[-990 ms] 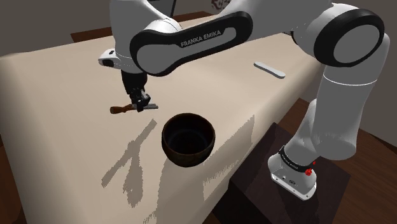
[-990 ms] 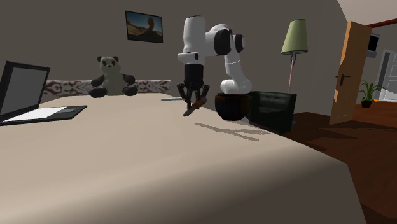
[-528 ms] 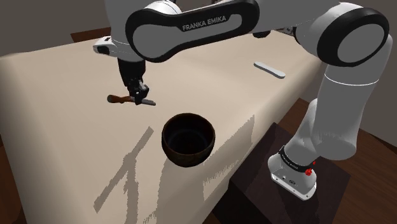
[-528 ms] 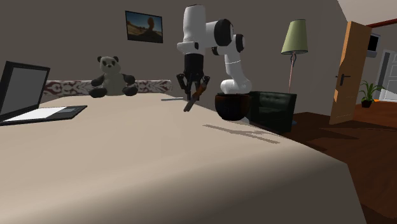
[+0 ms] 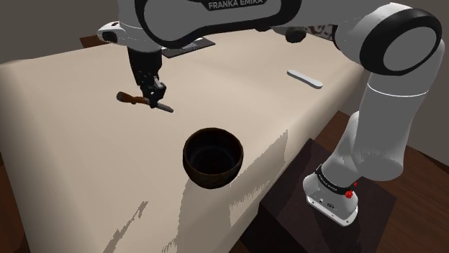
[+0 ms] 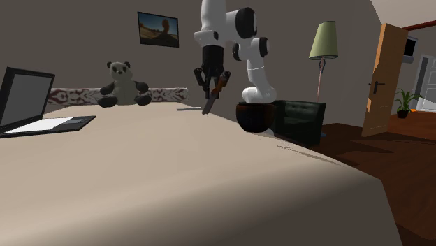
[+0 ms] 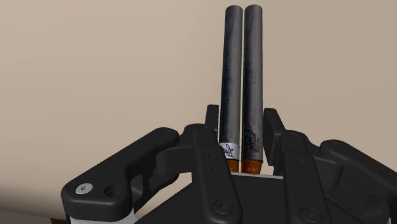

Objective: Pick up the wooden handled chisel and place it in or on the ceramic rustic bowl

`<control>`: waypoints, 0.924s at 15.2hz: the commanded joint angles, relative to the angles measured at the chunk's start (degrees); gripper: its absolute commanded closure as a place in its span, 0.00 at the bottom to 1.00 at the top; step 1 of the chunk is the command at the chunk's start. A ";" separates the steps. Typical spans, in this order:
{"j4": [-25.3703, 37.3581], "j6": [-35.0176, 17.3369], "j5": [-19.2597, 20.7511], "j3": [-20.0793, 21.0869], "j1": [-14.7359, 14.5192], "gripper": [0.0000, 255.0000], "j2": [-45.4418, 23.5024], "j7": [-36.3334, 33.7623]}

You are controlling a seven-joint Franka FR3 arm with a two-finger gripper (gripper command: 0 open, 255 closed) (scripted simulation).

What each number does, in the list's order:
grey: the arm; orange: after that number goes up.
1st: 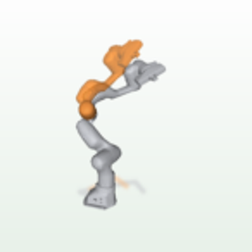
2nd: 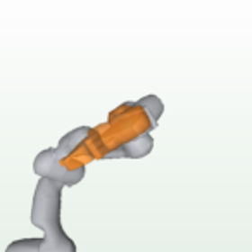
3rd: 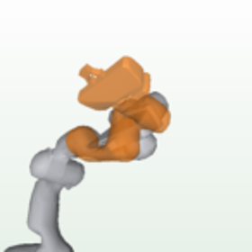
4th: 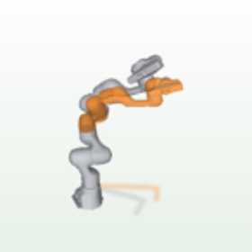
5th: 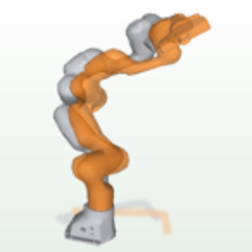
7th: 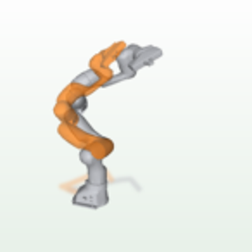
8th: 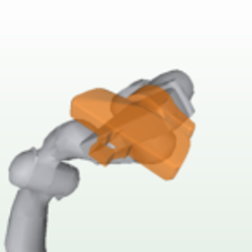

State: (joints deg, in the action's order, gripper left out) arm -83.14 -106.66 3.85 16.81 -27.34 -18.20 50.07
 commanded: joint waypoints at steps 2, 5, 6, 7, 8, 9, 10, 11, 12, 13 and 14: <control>2.40 2.35 -0.01 0.02 -0.06 1.00 -0.07 0.10; 5.16 4.81 0.07 0.06 -0.25 1.00 -0.37 0.06; 6.13 5.65 0.11 0.07 -0.32 1.00 -0.51 0.04; 6.37 5.86 0.11 0.08 -0.33 1.00 -0.54 0.04; 2.72 4.78 -0.54 0.31 -0.09 1.00 2.12 -0.18; -0.69 3.84 -1.19 0.55 0.10 1.00 4.68 -0.38; -3.89 3.02 -1.86 0.77 0.24 1.00 7.16 -0.56; -6.90 2.30 -2.53 0.97 0.32 1.00 9.56 -0.72; -9.76 1.68 -3.21 1.15 0.35 1.00 11.90 -0.88; -12.46 1.15 -3.89 1.32 0.33 1.00 14.19 -1.03; -15.04 0.71 -4.58 1.48 0.25 1.00 16.44 -1.17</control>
State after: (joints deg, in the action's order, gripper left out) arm -95.61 -105.62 -0.01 18.17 -27.14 -4.10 48.95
